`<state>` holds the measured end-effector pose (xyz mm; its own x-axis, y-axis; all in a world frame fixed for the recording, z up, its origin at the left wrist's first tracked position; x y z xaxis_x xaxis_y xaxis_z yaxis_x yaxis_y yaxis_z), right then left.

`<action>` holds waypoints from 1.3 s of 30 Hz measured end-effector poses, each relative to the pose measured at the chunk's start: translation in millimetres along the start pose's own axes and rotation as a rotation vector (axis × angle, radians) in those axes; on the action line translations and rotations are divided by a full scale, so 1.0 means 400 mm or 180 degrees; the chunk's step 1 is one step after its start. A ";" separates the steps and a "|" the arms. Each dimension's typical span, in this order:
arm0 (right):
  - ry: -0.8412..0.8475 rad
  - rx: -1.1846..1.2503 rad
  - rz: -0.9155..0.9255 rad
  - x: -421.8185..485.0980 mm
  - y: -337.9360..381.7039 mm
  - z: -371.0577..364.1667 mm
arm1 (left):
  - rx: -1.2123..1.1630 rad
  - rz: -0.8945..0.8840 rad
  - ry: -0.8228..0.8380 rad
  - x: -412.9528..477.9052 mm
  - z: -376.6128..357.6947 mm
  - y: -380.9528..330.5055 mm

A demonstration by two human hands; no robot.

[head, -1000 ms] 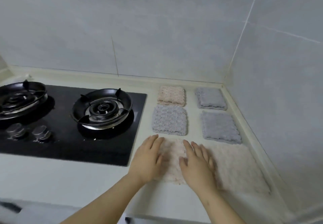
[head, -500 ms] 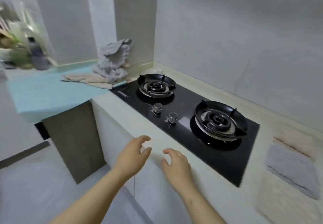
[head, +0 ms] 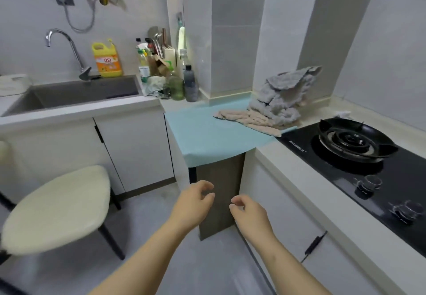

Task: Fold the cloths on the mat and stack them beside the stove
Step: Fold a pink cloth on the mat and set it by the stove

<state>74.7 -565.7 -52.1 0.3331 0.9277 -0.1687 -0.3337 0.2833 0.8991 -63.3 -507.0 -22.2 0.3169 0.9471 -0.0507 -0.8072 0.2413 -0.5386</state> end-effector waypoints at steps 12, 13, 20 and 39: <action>0.0072 0.0089 0.0121 0.466 0.111 -0.088 | -0.0115 0.0087 -0.0108 0.432 0.070 0.082; 0.0073 0.0097 0.0148 0.518 0.126 -0.083 | -0.0126 0.0085 -0.0115 0.483 0.078 0.078; 0.0004 -0.0268 0.0056 0.785 0.160 -0.037 | -0.0222 0.0032 -0.0021 0.775 0.065 0.059; -0.0601 -0.1281 -0.0796 1.060 0.053 0.029 | 0.0817 -0.0811 0.0877 1.236 -0.095 0.056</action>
<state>219.2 -169.3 -99.9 0.5874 0.7699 -0.2495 -0.5243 0.5968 0.6074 94.0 -41.5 -91.5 0.6142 0.7673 -0.1842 -0.7725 0.5371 -0.3387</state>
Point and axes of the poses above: each hand's wrist, its own x-axis towards the middle knuckle, its own z-axis out of the back of the hand, y = z × x, the point moved 10 cm from there along x, towards the middle knuckle, and after that the axes turned 13 degrees about x, right-handed, at the moved point
